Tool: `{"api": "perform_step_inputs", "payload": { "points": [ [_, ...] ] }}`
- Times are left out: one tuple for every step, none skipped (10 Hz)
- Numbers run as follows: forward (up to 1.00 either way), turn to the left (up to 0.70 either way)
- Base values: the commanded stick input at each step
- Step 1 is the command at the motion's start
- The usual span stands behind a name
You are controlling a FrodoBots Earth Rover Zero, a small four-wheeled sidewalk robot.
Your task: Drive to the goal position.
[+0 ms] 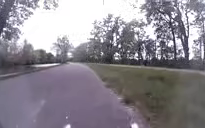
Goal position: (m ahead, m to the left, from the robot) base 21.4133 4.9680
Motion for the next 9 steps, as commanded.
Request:
{"api": "perform_step_inputs", "payload": {
  "points": [
    [1.0,0.4],
    [1.0,0.4],
    [1.0,0.4],
    [1.0,0.4],
    [1.0,0.4],
    [1.0,0.4],
    [1.0,0.19],
    [1.0,0.0],
    [1.0,0.0]
  ]
}}
